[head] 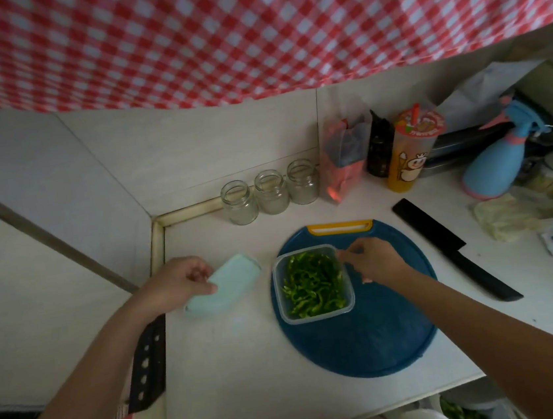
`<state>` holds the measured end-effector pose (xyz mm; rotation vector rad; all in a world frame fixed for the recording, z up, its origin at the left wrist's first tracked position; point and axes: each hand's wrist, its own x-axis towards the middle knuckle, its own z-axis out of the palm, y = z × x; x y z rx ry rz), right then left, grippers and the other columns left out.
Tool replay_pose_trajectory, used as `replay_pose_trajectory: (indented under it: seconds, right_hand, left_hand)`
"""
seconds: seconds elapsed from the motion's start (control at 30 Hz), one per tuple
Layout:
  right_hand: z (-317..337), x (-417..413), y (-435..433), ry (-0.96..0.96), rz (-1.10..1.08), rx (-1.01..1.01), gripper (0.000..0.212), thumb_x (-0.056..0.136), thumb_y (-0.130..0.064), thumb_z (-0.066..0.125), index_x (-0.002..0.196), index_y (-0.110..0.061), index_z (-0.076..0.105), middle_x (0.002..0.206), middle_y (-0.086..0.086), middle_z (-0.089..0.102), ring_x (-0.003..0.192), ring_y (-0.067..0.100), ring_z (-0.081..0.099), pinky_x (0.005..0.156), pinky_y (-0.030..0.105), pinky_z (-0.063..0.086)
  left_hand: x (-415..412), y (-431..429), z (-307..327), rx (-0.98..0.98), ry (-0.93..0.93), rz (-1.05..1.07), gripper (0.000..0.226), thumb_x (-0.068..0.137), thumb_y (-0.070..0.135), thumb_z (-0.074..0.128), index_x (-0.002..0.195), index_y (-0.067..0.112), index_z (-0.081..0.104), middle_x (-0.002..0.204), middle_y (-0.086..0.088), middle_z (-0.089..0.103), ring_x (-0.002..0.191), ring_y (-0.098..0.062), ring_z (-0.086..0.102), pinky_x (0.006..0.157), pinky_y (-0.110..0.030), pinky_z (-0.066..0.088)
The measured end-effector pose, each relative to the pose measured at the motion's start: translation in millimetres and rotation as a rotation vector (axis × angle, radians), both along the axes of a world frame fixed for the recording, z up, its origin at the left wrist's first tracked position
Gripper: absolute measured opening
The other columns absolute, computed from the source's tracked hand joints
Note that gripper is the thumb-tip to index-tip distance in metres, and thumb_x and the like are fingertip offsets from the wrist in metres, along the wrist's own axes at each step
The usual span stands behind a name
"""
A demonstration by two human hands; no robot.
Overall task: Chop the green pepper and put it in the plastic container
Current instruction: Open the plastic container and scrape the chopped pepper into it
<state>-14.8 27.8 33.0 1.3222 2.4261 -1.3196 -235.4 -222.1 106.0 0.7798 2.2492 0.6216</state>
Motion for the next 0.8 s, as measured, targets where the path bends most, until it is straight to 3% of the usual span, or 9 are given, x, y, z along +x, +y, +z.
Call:
replay_pose_trajectory:
  seconds: [0.07, 0.13, 0.27, 0.4, 0.5, 0.57, 0.63, 0.73, 0.8]
  right_hand:
    - [8, -4, 0, 0.110, -0.070, 0.019, 0.040, 0.091, -0.041, 0.057, 0.087, -0.002, 0.063, 0.062, 0.007, 0.061, 0.048, 0.013, 0.056, 0.055, 0.026, 0.050]
    - [21, -9, -4, 0.226, -0.096, -0.161, 0.038, 0.093, -0.039, 0.055, 0.087, -0.002, 0.064, 0.063, 0.009, 0.063, 0.049, 0.013, 0.057, 0.053, 0.023, 0.051]
    - [45, -16, -16, 0.352, -0.105, -0.514, 0.052, 0.089, -0.055, 0.051, 0.099, -0.007, 0.067, 0.079, 0.013, 0.070, 0.062, 0.019, 0.065, 0.058, 0.025, 0.055]
    - [37, -16, -17, 0.307, -0.068, -0.370, 0.033, 0.087, -0.033, 0.065, 0.099, -0.003, 0.068, 0.090, 0.021, 0.070, 0.073, 0.024, 0.066, 0.073, 0.038, 0.058]
    - [22, -7, -14, 0.216, -0.088, -0.258, 0.022, 0.088, -0.020, 0.063, 0.091, 0.002, 0.068, 0.078, 0.019, 0.067, 0.065, 0.021, 0.063, 0.072, 0.038, 0.057]
    - [13, 0, -15, 0.178, -0.115, -0.277, 0.026, 0.089, -0.019, 0.063, 0.094, 0.006, 0.067, 0.075, 0.016, 0.066, 0.064, 0.020, 0.063, 0.067, 0.033, 0.057]
    - [6, 6, -21, 0.161, -0.118, -0.318, 0.022, 0.089, -0.019, 0.064, 0.095, 0.002, 0.068, 0.075, 0.010, 0.066, 0.063, 0.018, 0.063, 0.067, 0.031, 0.059]
    - [-4, 8, -28, 0.165, -0.109, -0.203, 0.018, 0.085, -0.022, 0.069, 0.096, -0.008, 0.067, 0.084, 0.005, 0.068, 0.072, 0.019, 0.066, 0.072, 0.034, 0.059]
    - [-6, 9, -31, 0.156, -0.097, -0.050, 0.023, 0.082, -0.028, 0.071, 0.100, -0.014, 0.064, 0.086, 0.000, 0.065, 0.076, 0.015, 0.064, 0.067, 0.027, 0.054]
  left_hand:
    - [10, 15, 22, 0.091, 0.085, -0.007, 0.017, 0.077, 0.005, 0.073, 0.079, 0.016, 0.059, 0.066, 0.003, 0.052, 0.057, -0.009, 0.048, 0.049, -0.016, 0.037]
    - [28, 31, 32, 0.174, 0.204, -0.050, 0.025, 0.075, 0.003, 0.071, 0.074, 0.021, 0.054, 0.063, 0.005, 0.049, 0.054, -0.008, 0.044, 0.049, -0.019, 0.035]
    - [70, 57, 13, 0.190, 0.345, -0.259, 0.035, 0.073, 0.005, 0.068, 0.069, 0.031, 0.044, 0.061, 0.008, 0.046, 0.055, -0.007, 0.042, 0.051, -0.022, 0.030]
    - [99, 73, -22, 0.165, 0.448, -0.519, 0.027, 0.074, 0.010, 0.062, 0.077, 0.026, 0.040, 0.074, 0.012, 0.047, 0.070, -0.011, 0.044, 0.058, -0.024, 0.027]
    - [106, 74, -39, 0.172, 0.383, -0.589, 0.028, 0.077, 0.037, 0.069, 0.087, 0.022, 0.048, 0.084, 0.014, 0.044, 0.079, -0.006, 0.042, 0.066, -0.022, 0.028]
    - [104, 72, -49, 0.177, 0.339, -0.504, 0.045, 0.073, 0.057, 0.065, 0.096, 0.021, 0.051, 0.091, 0.014, 0.044, 0.087, -0.004, 0.042, 0.071, -0.019, 0.032]
    - [95, 70, -60, 0.215, 0.348, -0.330, 0.055, 0.072, 0.063, 0.057, 0.105, 0.019, 0.052, 0.101, 0.009, 0.045, 0.097, -0.008, 0.045, 0.081, -0.020, 0.037]
    - [80, 70, -76, 0.147, 0.338, -0.123, 0.050, 0.077, 0.040, 0.066, 0.117, 0.014, 0.052, 0.112, -0.001, 0.049, 0.108, -0.018, 0.046, 0.087, -0.028, 0.041]
    - [75, 72, -81, 0.142, 0.186, -0.039, 0.037, 0.076, 0.028, 0.070, 0.108, 0.013, 0.058, 0.102, 0.002, 0.059, 0.102, -0.019, 0.057, 0.078, -0.026, 0.047]
